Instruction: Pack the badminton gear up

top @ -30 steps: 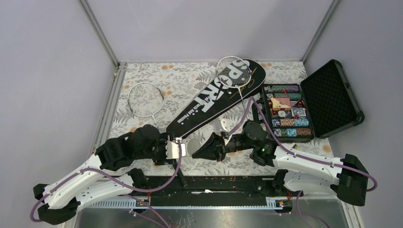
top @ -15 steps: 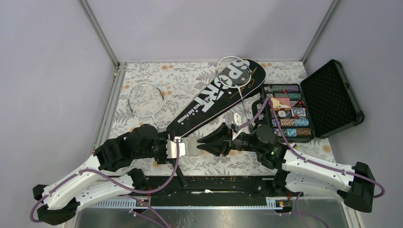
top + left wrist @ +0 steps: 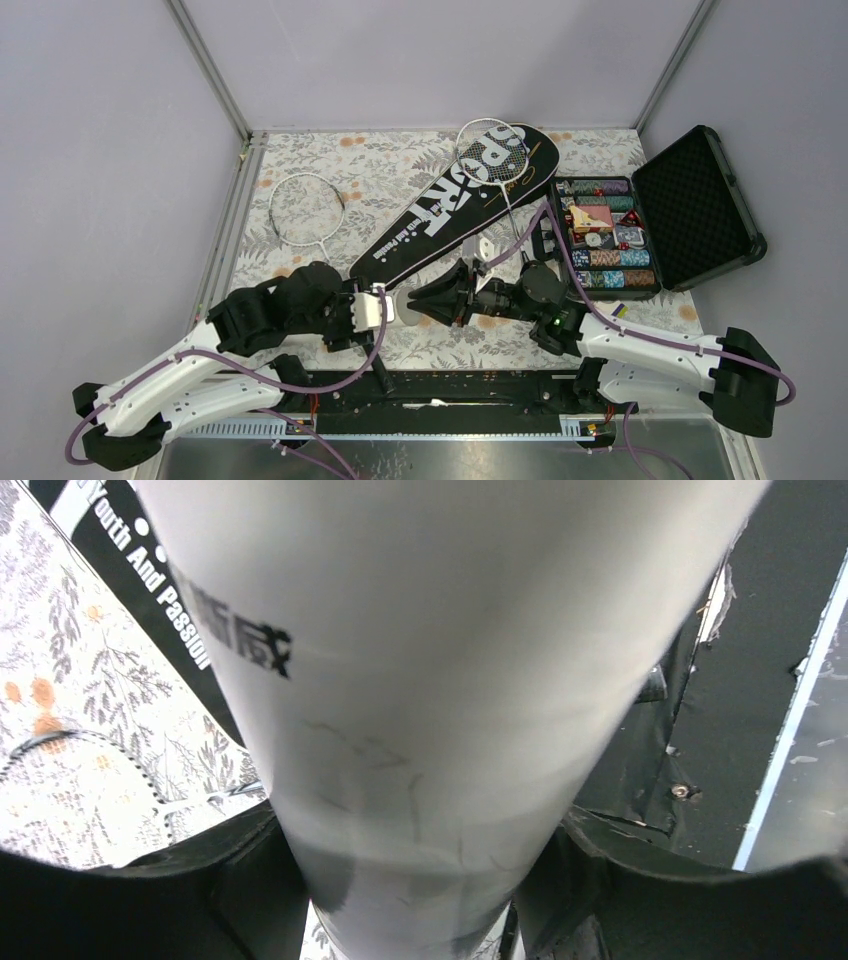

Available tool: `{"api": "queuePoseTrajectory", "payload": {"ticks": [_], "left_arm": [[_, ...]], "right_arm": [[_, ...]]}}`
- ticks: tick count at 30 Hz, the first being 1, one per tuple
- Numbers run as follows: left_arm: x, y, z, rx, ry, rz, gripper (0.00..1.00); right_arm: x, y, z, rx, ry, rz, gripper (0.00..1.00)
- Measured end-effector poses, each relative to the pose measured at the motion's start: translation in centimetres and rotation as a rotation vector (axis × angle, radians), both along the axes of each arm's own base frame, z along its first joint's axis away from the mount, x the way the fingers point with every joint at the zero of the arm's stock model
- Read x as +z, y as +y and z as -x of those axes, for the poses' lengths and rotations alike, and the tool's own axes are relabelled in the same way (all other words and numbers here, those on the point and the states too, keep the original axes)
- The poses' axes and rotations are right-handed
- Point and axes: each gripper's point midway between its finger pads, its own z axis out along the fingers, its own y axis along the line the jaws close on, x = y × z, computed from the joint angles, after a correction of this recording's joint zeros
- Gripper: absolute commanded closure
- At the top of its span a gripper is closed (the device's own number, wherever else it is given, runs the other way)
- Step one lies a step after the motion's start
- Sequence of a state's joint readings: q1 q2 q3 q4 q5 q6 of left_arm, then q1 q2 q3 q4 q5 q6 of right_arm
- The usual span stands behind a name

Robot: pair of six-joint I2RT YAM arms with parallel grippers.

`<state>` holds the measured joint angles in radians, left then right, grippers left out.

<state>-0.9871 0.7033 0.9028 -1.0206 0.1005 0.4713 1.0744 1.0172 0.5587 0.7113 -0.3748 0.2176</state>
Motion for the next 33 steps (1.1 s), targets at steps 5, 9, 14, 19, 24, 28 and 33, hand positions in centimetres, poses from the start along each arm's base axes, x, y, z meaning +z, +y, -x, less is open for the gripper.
{"api": "queuePoseTrajectory", "payload": {"ticks": [5,9,14,19,24,28,33], "left_arm": [[-0.1,0.2,0.3,0.044,0.042,0.008,0.69],[0.5,0.1,0.4,0.099,0.071,0.035,0.67],[1.5,0.0,0.1,0.169,0.083,0.074,0.68],[5.7,-1.8,-1.1,0.224,0.041,0.244,0.69],[10.5,-2.3,-1.8,0.308,0.01,0.436,0.69],[13.9,-2.0,-3.8,0.42,-0.057,0.522,0.67],[13.9,-1.4,-9.2,0.677,-0.128,0.459,0.68]], "right_arm": [[-0.5,0.2,-0.8,-0.04,0.008,-0.005,0.64],[-0.2,0.5,-1.7,-0.08,0.01,-0.007,0.59],[1.9,0.6,-2.6,-0.128,0.013,-0.002,0.5],[5.9,-2.8,-3.5,-0.289,0.079,-0.036,0.24],[8.2,-8.4,-4.1,-0.462,0.127,-0.034,0.17],[9.0,-12.2,-3.9,-0.556,0.195,-0.035,0.17],[6.9,-15.5,-3.3,-0.625,0.295,-0.038,0.2]]}}
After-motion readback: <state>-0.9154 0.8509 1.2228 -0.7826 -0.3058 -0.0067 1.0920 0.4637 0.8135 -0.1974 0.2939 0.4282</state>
